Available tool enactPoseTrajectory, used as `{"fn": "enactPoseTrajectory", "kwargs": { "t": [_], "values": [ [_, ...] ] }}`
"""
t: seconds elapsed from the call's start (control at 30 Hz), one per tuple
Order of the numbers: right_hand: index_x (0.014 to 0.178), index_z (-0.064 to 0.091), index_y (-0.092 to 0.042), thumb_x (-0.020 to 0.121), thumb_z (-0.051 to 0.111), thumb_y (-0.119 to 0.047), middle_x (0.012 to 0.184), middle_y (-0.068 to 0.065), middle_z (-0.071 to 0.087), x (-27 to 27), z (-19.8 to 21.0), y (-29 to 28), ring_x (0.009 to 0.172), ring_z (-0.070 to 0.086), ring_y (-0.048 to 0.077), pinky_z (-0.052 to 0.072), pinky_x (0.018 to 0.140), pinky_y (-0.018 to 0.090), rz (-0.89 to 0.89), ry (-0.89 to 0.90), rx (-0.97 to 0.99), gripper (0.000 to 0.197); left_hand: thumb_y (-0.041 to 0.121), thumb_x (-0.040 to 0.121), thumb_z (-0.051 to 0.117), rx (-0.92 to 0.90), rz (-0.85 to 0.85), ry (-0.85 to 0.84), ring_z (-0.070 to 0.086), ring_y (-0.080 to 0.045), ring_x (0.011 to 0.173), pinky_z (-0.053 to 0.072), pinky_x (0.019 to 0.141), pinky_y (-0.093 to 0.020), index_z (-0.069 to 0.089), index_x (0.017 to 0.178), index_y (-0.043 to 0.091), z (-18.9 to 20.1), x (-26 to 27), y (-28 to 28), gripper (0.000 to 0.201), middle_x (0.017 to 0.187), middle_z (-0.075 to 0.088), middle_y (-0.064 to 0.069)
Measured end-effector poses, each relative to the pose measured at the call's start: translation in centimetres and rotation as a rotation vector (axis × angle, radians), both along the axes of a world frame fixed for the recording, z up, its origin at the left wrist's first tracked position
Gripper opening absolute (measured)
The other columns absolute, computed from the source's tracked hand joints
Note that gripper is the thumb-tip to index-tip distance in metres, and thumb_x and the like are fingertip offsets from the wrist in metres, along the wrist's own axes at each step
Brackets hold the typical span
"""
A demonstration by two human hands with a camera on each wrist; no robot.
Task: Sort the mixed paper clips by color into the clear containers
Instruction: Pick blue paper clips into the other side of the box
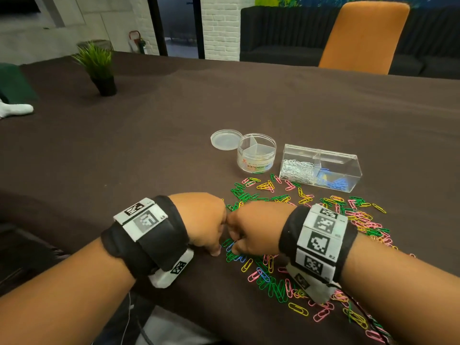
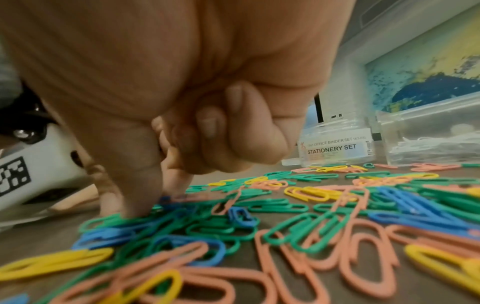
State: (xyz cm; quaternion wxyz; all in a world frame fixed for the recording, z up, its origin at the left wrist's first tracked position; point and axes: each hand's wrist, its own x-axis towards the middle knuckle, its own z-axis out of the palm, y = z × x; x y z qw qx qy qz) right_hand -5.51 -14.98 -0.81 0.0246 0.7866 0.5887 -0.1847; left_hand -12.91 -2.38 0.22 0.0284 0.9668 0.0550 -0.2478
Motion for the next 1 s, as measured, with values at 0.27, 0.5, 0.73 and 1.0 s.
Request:
{"fn": "enactPoseTrajectory", "kwargs": {
  "t": [0.27,0.5,0.73,1.0],
  "values": [
    [0.087,0.07,-0.015,0.084,0.073,-0.022,0.06,-0.013,0.059,1.7,-0.1,-0.7,0.051,0.05,-0.004,0.039,0.052,0.013,-0.106,0.364,0.141,0.008,0.029,0.082,0.06,-0.073,0.019,-0.054,0.049,-0.012,0.062,0.037,0.055,-0.023,0.061,0.077,0.022,0.5,-0.4,0.9,0.009,0.065,0.054,0.005],
    [0.063,0.052,-0.022,0.094,0.051,-0.013,0.054,-0.006,0.04,6.2,2.2,-4.5,0.042,0.031,0.009,0.023,0.043,0.02,-0.485,0.956,0.457,0.032,0.027,0.075,0.047,-0.821,0.444,-0.185,0.022,-0.014,0.048,0.02,0.043,-0.021,0.045,0.065,0.019,1.5,0.9,2.2,0.013,0.057,0.032,0.004],
    [0.076,0.046,-0.019,0.095,0.044,-0.014,0.063,-0.001,0.029,16.0,4.5,-11.6,0.049,0.019,0.008,0.011,0.04,0.017,-0.914,1.337,0.793,0.02,0.023,0.089,0.056,-1.429,0.701,-0.215,0.018,-0.008,0.045,0.006,0.041,-0.019,0.043,0.073,0.018,1.1,4.1,0.2,0.022,0.061,0.029,0.001],
    [0.072,0.056,-0.013,0.094,0.055,-0.015,0.058,-0.002,0.037,19.9,4.3,-13.5,0.048,0.026,0.011,0.017,0.043,0.02,-1.013,1.007,0.704,0.023,0.012,0.097,0.052,-1.741,0.839,-0.191,0.059,-0.017,0.059,0.054,0.046,-0.022,0.058,0.106,0.003,1.0,10.2,-2.7,0.014,0.077,0.06,-0.012]
  ]
}}
